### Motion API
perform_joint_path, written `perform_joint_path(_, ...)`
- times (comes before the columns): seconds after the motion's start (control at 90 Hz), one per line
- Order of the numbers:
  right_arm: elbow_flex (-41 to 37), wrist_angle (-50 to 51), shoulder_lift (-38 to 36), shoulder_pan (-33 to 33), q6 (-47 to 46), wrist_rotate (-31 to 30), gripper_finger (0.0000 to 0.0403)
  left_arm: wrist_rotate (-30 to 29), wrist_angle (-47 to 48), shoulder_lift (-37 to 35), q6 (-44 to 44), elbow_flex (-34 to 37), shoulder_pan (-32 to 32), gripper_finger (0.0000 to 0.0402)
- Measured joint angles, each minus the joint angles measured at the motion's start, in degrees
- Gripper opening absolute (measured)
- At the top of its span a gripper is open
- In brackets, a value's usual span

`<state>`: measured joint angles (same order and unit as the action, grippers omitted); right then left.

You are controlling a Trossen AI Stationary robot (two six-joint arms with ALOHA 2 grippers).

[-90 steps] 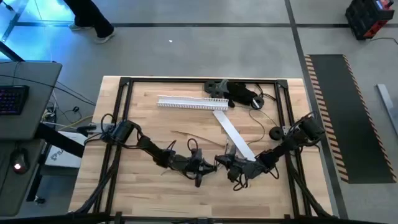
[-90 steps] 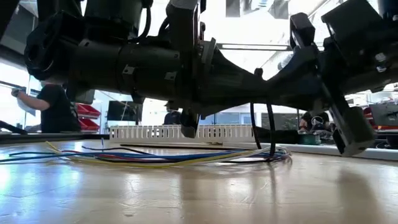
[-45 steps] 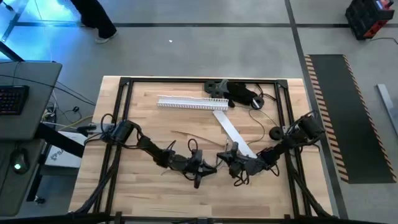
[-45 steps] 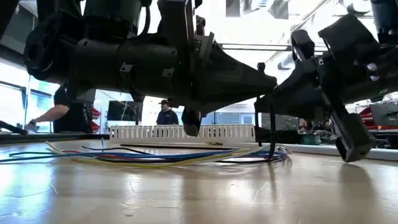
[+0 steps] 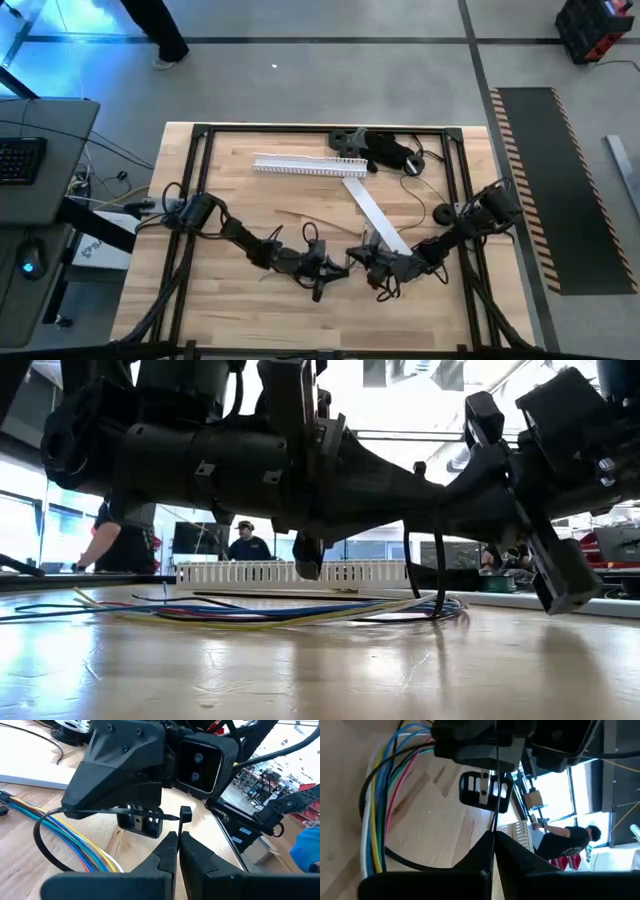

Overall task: Ziptie cables
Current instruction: Wrap the wire cables with the black zip tie

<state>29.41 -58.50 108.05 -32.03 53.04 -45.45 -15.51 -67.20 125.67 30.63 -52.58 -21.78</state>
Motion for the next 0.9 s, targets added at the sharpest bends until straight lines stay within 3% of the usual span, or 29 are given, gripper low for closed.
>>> perform_joint_path(0.9, -0.6, -1.9, 0.0, 0.9, -0.2, 3.7, 0.0, 0.0, 0.1, 0.0, -0.3, 0.0, 0.0, 0.0)
